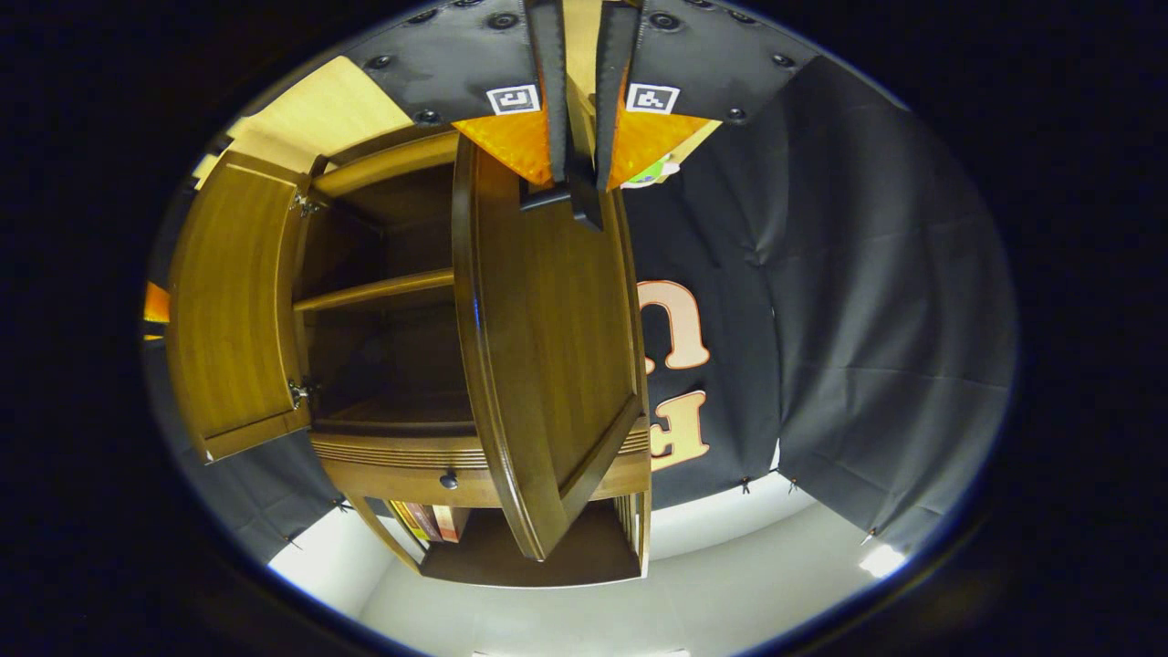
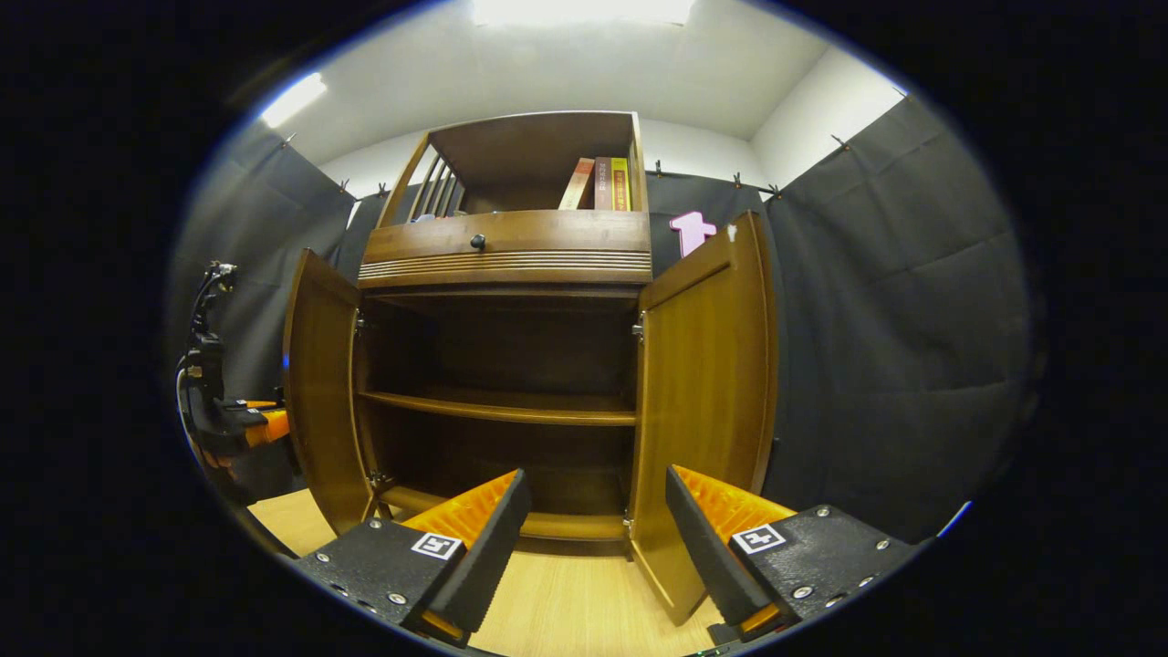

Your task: Open the right door of the double-door shoe cabinet with the right hand, and open the left door with the left hand.

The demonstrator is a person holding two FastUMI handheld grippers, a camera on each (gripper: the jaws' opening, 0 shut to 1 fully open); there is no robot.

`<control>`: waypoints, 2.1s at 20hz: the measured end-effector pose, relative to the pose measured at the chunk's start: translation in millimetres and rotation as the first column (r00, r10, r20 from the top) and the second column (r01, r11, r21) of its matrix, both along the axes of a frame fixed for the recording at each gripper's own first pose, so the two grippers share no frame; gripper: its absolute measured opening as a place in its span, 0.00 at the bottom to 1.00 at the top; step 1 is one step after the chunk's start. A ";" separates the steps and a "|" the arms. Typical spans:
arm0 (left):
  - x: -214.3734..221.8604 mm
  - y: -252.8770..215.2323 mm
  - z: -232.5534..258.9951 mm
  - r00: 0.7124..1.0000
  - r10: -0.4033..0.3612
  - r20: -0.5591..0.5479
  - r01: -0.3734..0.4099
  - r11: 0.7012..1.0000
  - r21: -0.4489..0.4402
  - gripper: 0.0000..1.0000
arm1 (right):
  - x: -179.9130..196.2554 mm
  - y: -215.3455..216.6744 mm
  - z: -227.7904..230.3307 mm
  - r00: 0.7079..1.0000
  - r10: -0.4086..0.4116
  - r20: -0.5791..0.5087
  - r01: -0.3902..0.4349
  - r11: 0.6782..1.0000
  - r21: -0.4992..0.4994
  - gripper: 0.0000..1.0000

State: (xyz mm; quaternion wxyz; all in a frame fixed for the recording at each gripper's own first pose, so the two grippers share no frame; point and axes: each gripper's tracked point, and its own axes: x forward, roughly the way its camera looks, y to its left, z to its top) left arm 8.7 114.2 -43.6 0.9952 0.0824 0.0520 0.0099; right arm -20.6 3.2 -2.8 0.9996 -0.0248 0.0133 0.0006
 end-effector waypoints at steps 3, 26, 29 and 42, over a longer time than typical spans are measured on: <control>-3.7 17.6 1.5 0.999 -0.037 0.004 0.037 0.999 0.011 0.20 | -1.9 17.9 0.1 1.000 0.011 0.000 -0.011 1.000 0.001 0.92; -8.7 130.1 -10.9 0.965 -0.263 0.012 0.263 0.963 -0.062 0.13 | -7.8 68.8 -6.2 0.999 0.018 -0.030 -0.018 1.000 0.013 0.92; -43.1 136.7 -11.3 0.975 -0.221 0.004 0.220 0.971 -0.092 0.13 | -5.2 65.4 -5.3 1.000 0.024 -0.018 -0.024 0.999 0.023 0.92; -56.4 -43.9 77.3 0.987 -0.124 0.105 0.142 0.971 -0.191 0.13 | 10.5 31.0 3.2 0.995 0.092 -0.028 -0.091 0.996 0.018 0.92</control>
